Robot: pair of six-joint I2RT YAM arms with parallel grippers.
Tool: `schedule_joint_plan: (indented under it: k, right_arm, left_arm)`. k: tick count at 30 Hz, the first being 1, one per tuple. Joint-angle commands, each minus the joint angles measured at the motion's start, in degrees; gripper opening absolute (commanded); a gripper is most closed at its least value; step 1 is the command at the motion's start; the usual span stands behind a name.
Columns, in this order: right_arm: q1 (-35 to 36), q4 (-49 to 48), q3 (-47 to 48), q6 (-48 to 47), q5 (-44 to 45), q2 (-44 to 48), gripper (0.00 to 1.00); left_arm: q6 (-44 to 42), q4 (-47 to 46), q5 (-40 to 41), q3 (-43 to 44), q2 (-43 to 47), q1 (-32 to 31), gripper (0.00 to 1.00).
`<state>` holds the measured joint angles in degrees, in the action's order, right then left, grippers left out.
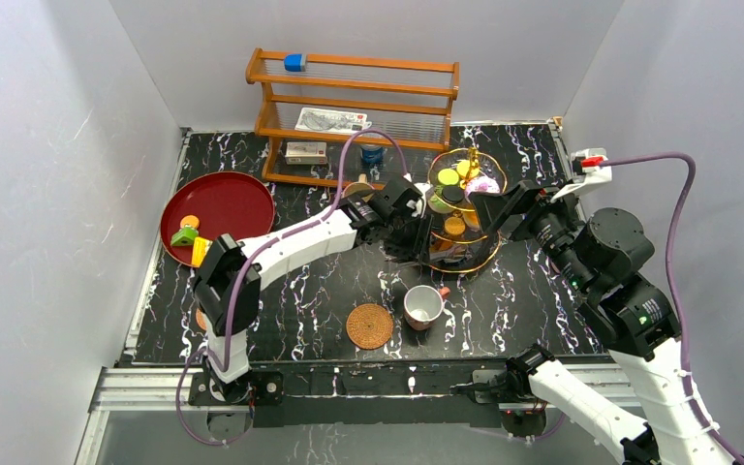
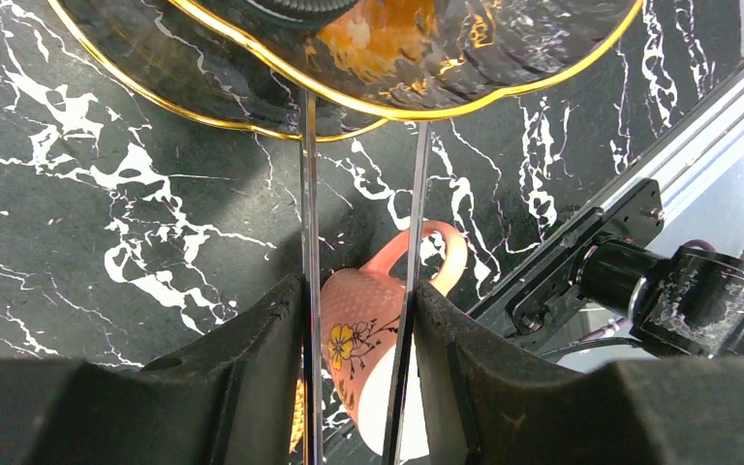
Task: Serve the afternoon tea
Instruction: Place the desert on the desert table.
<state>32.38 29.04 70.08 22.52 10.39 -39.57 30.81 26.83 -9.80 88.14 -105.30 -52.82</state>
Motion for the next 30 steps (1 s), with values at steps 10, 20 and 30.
schedule_joint_plan:
  k: [10, 20, 30]
  right_arm:
    - [0.16, -3.26, 1.55, -0.67, 0.94, -0.52, 0.99]
    - [0.21, -4.37, -0.44, -0.18, 0.36, -0.07, 0.99]
    - [0.14, -4.61, -0.76, -0.88, 0.94, 0.14, 0.99]
  left_arm:
    - [0.63, -1.97, -2.80, 5.65, -2.81, -0.46, 0.38]
    - [-0.08, -2.96, -3.39, 8.75, -6.89, -0.53, 0.43]
    - [-0.66, -0.70, -2.27, 8.05, -5.75, -0.53, 0.52]
